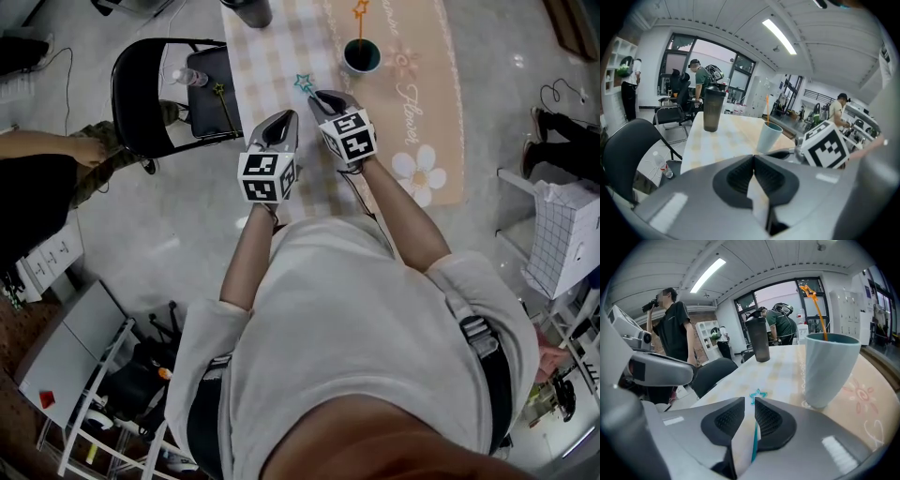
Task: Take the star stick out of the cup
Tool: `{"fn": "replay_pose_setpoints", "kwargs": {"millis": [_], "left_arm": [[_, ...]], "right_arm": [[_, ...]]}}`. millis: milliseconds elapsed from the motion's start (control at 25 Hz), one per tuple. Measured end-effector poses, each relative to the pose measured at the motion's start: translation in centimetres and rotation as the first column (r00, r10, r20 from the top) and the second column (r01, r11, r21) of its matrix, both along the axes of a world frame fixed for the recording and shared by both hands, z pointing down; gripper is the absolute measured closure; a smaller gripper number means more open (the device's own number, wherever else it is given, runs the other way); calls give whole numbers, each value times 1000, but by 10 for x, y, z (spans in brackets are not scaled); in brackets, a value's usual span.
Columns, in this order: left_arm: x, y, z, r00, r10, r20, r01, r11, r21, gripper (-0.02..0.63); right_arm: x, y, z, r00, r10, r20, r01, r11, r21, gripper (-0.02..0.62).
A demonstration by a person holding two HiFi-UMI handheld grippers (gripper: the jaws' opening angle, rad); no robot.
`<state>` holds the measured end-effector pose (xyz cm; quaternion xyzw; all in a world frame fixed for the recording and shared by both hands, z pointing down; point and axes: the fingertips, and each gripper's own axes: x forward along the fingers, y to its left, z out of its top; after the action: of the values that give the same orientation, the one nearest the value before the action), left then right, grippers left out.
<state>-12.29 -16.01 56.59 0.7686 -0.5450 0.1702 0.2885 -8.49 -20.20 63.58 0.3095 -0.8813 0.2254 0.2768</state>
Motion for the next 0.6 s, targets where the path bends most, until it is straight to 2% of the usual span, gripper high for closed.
{"fn": "replay_pose_setpoints", "kwargs": {"millis": [80,160,320,440,600], "left_arm": [[0,-9,-6,1000,13,14,-13,1000,2,603],[5,-21,-15,1000,16,12,-16,1000,15,603],[20,-55,-38,997,74,11,-75,995,63,603],[38,-80,-52,992,122,28,-124,988,89,603],[65,-111,-71,984,173,36,-176,976,128,603]], "right_arm": [[3,-2,-1,1000,16,19,-15,1000,-4,506],[11,-6,-5,999,25,25,-26,1000,4,508],[29,-10,-24,992,92,82,-96,995,39,595],[45,-1,-43,982,103,155,-111,993,40,597],[74,8,-59,981,114,158,-124,991,58,597]]}}
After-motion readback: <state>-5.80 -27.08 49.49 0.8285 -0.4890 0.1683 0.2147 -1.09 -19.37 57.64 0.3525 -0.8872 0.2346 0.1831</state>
